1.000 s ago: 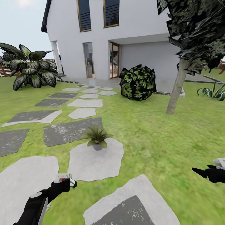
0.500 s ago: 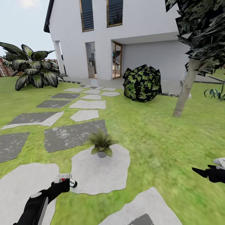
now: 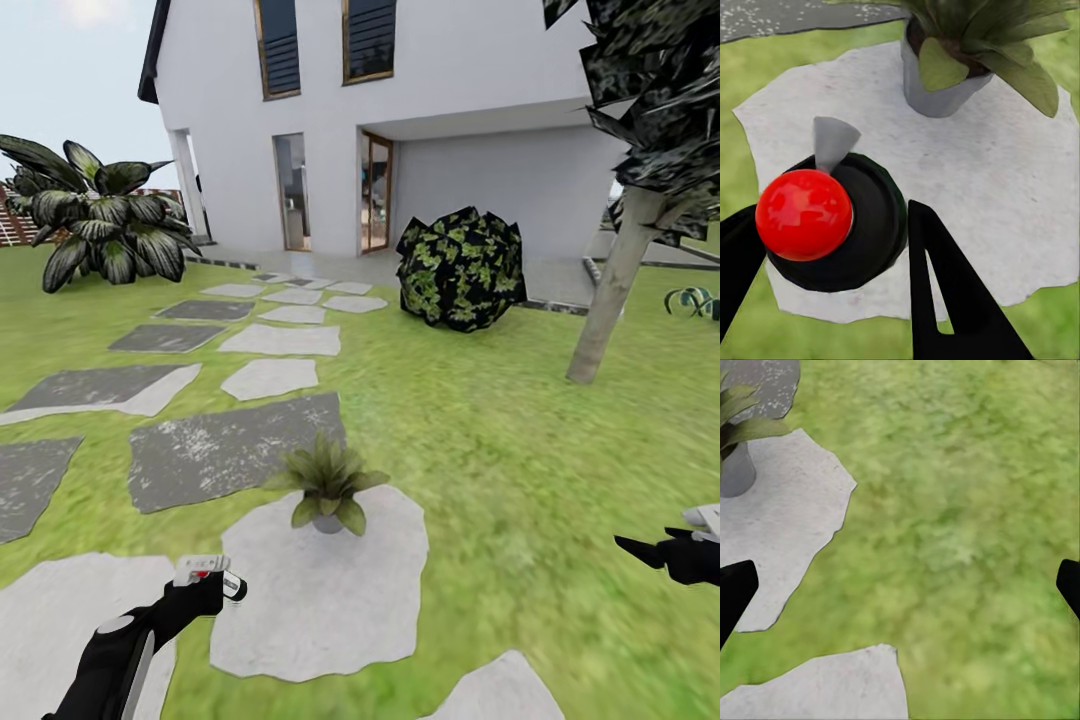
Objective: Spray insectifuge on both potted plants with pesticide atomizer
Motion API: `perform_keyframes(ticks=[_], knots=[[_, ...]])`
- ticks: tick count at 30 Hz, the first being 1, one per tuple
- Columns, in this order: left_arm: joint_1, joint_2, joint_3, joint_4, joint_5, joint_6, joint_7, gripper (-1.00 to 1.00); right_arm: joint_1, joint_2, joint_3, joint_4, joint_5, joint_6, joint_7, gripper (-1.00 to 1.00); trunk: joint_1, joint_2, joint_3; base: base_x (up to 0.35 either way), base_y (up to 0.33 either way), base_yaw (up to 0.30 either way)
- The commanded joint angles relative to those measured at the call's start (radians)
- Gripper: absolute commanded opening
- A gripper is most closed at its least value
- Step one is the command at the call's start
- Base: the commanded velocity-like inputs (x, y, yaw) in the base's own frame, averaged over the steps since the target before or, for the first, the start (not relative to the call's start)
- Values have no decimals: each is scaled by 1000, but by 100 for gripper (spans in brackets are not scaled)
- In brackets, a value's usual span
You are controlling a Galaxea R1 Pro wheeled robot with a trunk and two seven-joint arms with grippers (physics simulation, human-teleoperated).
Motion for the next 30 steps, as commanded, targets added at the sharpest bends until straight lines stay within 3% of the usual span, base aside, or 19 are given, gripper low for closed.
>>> perform_keyframes(ticks=[1,9,12,26,30], knots=[[-1,-1,4,-2,-9,3,-10,-100,-1,0,-1,-1,6,9,8,100,0,0,-1,213,2,0],[-1,-1,3,-2,-10,4,-10,-100,-1,-1,-1,-1,6,9,8,100,0,0,0,46,0,0],[-1,-2,3,-2,-10,4,-10,-100,-1,-1,-1,-1,6,9,8,100,-1,0,11,3,0,0],[-1,-3,3,2,-9,4,-10,-100,-1,0,2,1,5,9,7,100,-55,98,55,0,0,0],[-1,-2,4,4,-9,4,-10,-100,-5,8,28,4,3,5,9,100,-70,126,68,0,0,0]])
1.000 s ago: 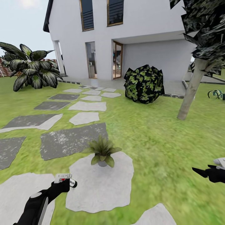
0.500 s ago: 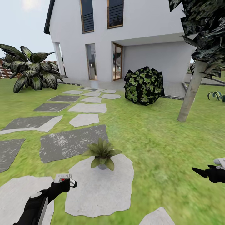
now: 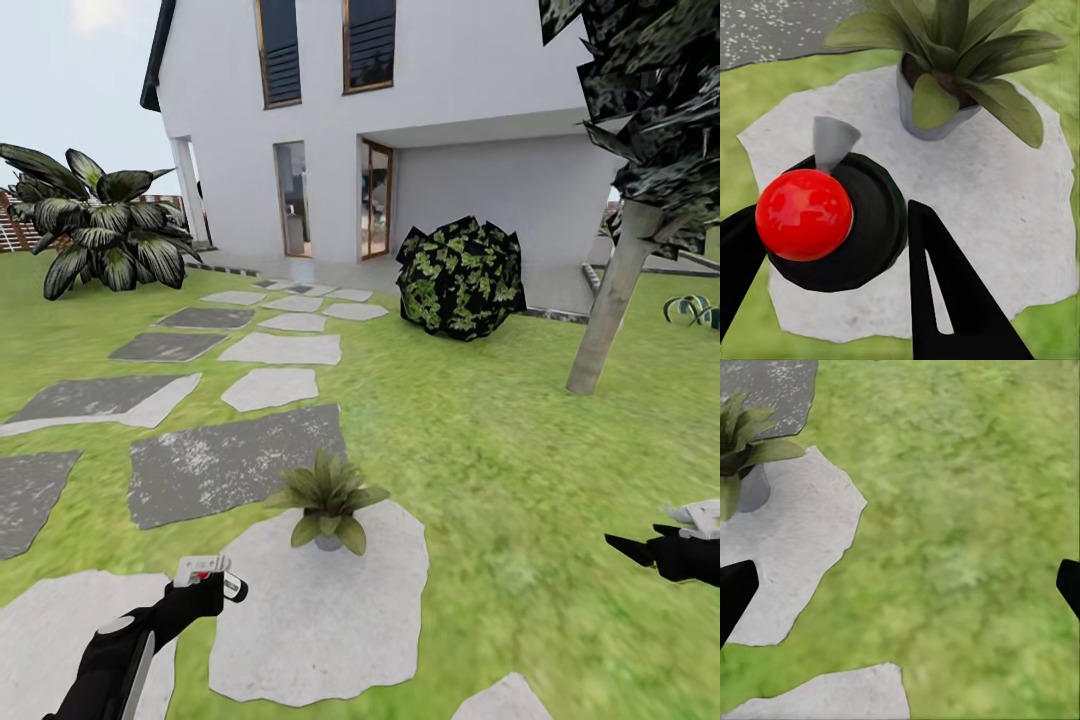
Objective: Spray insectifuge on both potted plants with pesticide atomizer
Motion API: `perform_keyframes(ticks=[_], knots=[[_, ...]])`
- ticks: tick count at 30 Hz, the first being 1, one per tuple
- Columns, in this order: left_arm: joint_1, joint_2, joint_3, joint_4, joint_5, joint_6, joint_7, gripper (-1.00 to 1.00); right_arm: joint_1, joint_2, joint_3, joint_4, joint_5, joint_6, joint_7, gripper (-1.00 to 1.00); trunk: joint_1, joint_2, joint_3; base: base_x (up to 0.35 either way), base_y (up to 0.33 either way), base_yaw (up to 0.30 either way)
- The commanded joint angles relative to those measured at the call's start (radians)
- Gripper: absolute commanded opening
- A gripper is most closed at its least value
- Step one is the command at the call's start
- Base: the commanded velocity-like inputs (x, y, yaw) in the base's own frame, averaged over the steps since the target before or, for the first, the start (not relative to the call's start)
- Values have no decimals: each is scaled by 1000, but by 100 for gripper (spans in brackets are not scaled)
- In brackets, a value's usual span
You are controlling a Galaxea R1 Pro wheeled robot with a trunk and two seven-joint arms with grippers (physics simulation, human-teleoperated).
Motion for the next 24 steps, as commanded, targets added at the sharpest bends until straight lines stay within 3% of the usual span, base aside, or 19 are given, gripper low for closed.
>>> perform_keyframes(ticks=[1,4,7,17,24], knots=[[-1,-1,5,-2,-10,4,-10,-100,-4,11,27,0,5,8,6,100,-4,7,2,0,0,0],[-1,0,6,-4,-10,9,-10,-100,-6,49,122,-8,6,11,4,100,-16,28,12,0,0,0],[-1,1,6,-3,-11,11,-10,-100,-5,48,147,-10,6,8,3,100,-27,49,21,0,0,0],[-1,-2,-6,-1,-11,12,-11,-100,-14,53,175,-10,0,8,6,100,-65,119,52,0,0,0],[1,5,1,-20,-13,36,-17,-100,-10,52,145,-2,-1,-18,2,100,-92,168,74,0,0,0]])
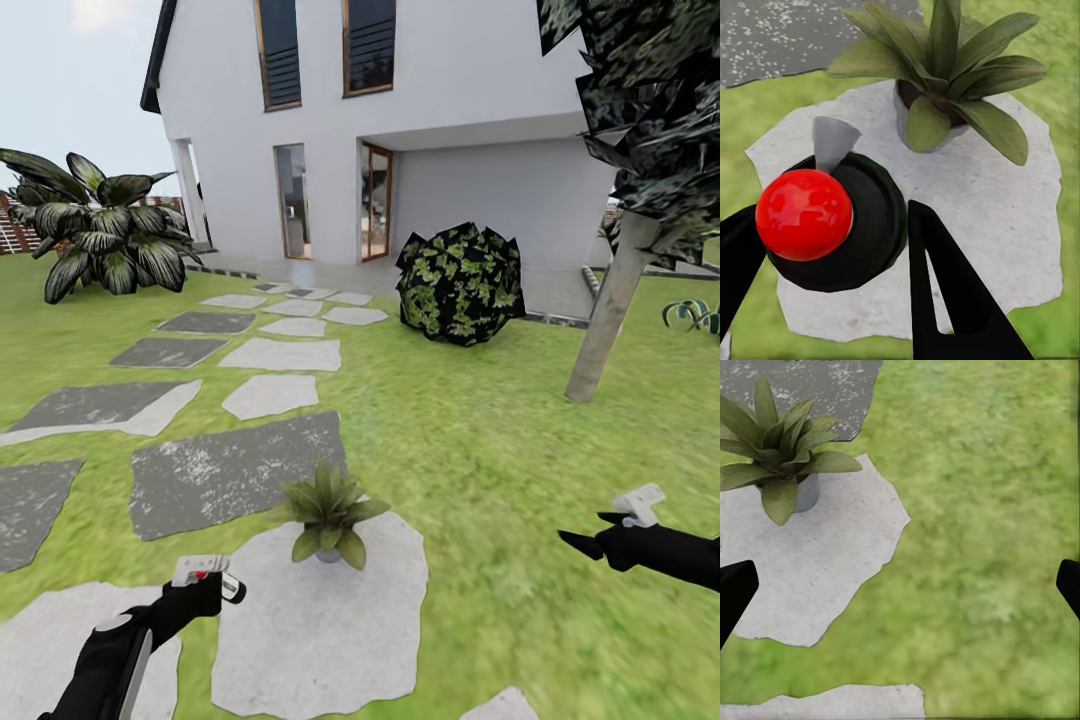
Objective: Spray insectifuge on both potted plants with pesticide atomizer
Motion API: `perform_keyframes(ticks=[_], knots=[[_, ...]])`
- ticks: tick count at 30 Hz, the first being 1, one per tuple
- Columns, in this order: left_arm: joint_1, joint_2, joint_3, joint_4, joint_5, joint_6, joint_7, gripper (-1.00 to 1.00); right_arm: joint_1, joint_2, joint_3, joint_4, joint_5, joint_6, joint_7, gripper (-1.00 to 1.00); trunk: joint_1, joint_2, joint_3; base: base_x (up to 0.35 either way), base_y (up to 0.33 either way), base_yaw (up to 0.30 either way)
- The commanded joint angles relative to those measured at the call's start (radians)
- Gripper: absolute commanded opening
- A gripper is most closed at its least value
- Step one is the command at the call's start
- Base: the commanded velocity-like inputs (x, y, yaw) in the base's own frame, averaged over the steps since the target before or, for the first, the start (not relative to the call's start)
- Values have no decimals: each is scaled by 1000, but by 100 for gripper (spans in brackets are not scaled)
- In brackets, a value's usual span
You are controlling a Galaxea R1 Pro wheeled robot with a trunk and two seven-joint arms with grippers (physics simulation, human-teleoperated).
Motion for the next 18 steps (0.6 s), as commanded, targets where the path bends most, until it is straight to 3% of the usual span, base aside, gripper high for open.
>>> perform_keyframes(ticks=[1,4,9,12,13,18], knots=[[0,4,6,2,-8,12,-10,-100,1,0,-17,-1,5,23,9,100,-4,7,2,0,0,0],[-1,10,7,5,-7,20,-11,-100,3,0,-42,-1,6,39,11,100,-16,28,12,0,0,0],[-7,12,5,5,-9,27,-11,-100,5,1,-45,-3,6,56,15,100,-35,63,27,0,0,0],[-15,35,4,4,-17,33,-12,-100,4,2,-42,-4,4,79,20,100,-46,84,37,0,0,0],[-17,59,4,4,-15,33,-13,-100,2,3,-45,-4,-10,80,20,100,-50,91,40,0,0,0],[-47,82,-2,2,-18,34,-14,-100,1,1,-78,0,-30,76,15,100,-69,126,55,0,0,0]])
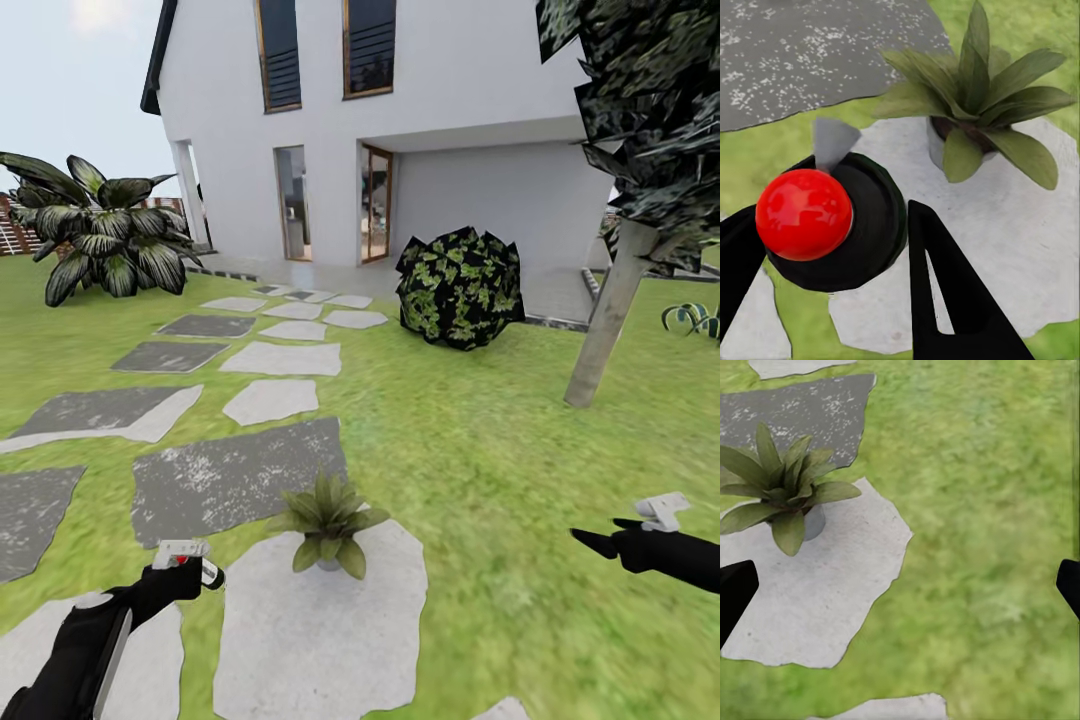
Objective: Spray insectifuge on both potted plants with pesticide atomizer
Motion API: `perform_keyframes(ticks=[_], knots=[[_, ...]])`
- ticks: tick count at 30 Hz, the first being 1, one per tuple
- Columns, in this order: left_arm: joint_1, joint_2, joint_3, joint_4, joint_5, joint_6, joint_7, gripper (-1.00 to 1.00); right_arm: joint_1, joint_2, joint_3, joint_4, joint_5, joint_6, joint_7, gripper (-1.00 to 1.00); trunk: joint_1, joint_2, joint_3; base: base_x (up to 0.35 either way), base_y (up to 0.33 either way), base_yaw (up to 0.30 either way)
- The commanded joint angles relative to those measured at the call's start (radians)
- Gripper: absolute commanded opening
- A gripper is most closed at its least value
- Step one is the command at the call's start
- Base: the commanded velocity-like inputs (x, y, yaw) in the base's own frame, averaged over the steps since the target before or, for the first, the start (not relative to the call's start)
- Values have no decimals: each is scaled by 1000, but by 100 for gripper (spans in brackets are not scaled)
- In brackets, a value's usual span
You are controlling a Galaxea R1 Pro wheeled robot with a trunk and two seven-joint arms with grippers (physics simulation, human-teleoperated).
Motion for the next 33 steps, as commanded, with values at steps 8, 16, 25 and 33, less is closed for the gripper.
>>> perform_keyframes(ticks=[8,16,25,33], knots=[[-11,28,-40,-17,-20,13,-19,-100,-30,-10,27,-7,6,-24,0,100,-8,14,5,0,0,0],[-95,76,-183,-126,-132,92,-154,-100,-280,-14,288,21,18,21,5,100,-8,14,5,0,0,0],[-345,88,-433,-139,-302,75,-696,-100,-573,-2,749,248,8,98,12,100,-8,14,5,0,0,0],[-382,72,-608,-54,-308,-40,-743,-100,-601,54,1056,221,-87,106,19,100,-8,14,5,0,0,0]])
